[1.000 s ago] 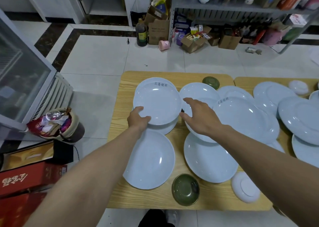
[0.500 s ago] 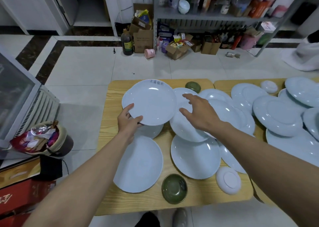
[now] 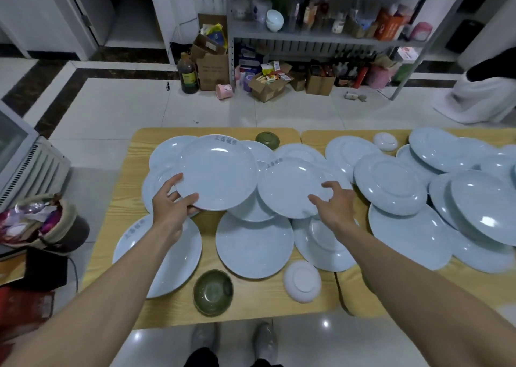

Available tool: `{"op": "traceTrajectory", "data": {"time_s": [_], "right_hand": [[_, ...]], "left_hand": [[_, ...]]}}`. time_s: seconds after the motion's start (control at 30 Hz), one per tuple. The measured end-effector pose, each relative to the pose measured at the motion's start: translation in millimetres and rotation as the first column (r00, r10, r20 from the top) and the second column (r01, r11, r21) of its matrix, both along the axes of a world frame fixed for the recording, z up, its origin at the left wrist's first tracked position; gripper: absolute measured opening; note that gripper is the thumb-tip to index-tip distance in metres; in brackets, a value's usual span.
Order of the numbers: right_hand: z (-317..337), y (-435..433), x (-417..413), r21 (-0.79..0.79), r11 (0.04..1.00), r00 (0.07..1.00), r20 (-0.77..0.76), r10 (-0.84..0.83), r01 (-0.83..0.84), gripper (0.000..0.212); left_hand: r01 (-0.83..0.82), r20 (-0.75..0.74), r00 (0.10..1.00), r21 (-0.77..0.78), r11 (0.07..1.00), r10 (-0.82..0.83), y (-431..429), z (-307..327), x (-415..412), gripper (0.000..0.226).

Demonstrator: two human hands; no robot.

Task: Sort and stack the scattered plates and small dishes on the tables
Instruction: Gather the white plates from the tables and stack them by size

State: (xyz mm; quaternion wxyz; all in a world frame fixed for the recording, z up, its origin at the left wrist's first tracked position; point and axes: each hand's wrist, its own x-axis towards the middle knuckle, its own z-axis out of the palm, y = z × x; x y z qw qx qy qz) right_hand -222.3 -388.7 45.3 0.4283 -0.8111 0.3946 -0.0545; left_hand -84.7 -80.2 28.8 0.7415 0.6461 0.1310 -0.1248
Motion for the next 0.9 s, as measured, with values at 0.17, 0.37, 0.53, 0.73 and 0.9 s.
{"op": "traceTrajectory", "data": {"time_s": [0.17,0.37,0.53,0.73,0.9], "right_hand": [[-39,-12,-5,0.144,0.986,0.996,-0.056,-0.073,0.08,0.038],[-59,-14,6,0.403,0.909,0.991,0.03,-0.13,0.107,0.035],[-63,-14,13,0.461,0.858,0.956,0.062,-0.287,0.227,0.036],[-46,-12,16,0.559,0.787,0.893,0.169,-0.418,0.262,0.037],[-15,6,13,0.636,0.744,0.82,0.304,-0.485,0.204,0.055]], "left_hand": [[-0.063,-0.012,0.998,0.009,0.998,0.063,-2,-6,-26,0.06],[-0.132,-0.039,0.991,-0.019,0.991,0.131,-4,-12,-46,0.06],[-0.164,-0.036,0.986,-0.024,0.986,0.163,1,-16,-53,0.06],[-0.155,0.002,0.988,-0.032,0.987,0.155,20,-11,-55,0.058],[-0.171,0.028,0.984,-0.071,0.983,0.174,45,-7,-55,0.058]]}}
